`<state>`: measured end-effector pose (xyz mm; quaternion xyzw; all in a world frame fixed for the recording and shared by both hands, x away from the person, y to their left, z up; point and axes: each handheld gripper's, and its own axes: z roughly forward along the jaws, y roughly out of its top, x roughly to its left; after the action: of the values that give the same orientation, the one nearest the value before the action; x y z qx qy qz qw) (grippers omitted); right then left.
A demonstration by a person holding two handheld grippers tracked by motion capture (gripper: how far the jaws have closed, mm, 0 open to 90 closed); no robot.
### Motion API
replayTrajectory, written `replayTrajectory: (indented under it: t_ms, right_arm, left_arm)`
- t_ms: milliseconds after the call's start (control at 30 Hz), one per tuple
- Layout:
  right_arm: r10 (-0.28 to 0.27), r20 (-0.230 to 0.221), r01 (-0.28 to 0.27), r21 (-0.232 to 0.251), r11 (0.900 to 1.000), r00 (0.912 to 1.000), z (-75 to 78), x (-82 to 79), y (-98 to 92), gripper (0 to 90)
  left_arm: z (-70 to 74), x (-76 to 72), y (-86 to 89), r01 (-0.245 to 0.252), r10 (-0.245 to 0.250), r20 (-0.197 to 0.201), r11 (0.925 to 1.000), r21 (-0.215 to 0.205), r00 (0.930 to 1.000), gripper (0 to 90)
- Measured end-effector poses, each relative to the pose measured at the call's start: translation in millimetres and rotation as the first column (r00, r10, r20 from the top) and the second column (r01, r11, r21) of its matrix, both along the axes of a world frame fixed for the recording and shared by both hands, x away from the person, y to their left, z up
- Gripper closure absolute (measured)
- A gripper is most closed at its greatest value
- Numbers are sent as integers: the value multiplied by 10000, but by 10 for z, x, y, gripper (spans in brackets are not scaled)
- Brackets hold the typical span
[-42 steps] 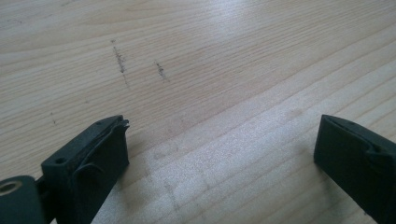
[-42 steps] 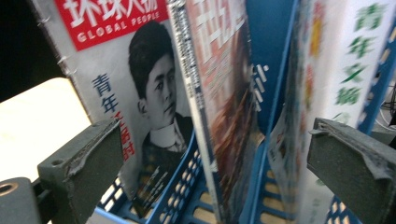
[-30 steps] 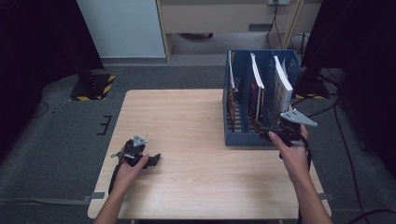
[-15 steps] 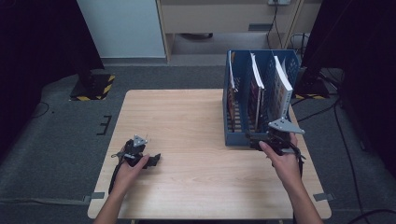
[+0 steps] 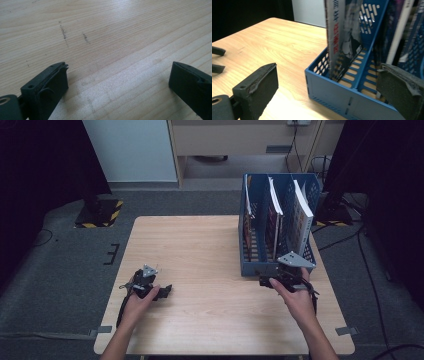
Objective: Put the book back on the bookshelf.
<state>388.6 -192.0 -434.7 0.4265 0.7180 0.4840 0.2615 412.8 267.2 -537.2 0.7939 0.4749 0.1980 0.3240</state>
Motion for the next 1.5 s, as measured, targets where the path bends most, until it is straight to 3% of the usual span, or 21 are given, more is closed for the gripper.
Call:
replayTrajectory:
  t_ms: [300, 567, 800, 1067, 1400, 1500]
  right_arm:
    - [447, -135, -448, -63, 9990, 9989, -60, -34, 196, 46]
    - [1137, -462, -1150, -265, 9930, 9924, -154, -29, 526, 48]
    - [2001, -982, -2069, -648, 9762, 9749, -348, -25, 909, 55]
    - [2566, -1554, -2723, -898, 9580, 9539, -550, -17, 1250, 56]
    - [2415, -2482, -2747, -1089, 9553, 9381, -759, 125, 1483, 96]
    - [2164, -2818, -2572, -1165, 9593, 9347, -838, 191, 1503, 77]
  left_arm:
    - [0, 0, 0, 1, -1, -4, 10000, 1, 10000, 12]
    - [0, 0, 0, 3, -3, -6, 10000, 3, 10000, 12]
    - [0, 0, 0, 7, -7, -6, 10000, 2, 10000, 12]
    - [0, 1, -1, 22, -22, -14, 10000, 5, 10000, 9]
    - [-1, 3, -3, 44, -44, -20, 10000, 12, 10000, 6]
    - [-1, 6, -6, 77, -77, -27, 10000, 14, 10000, 3]
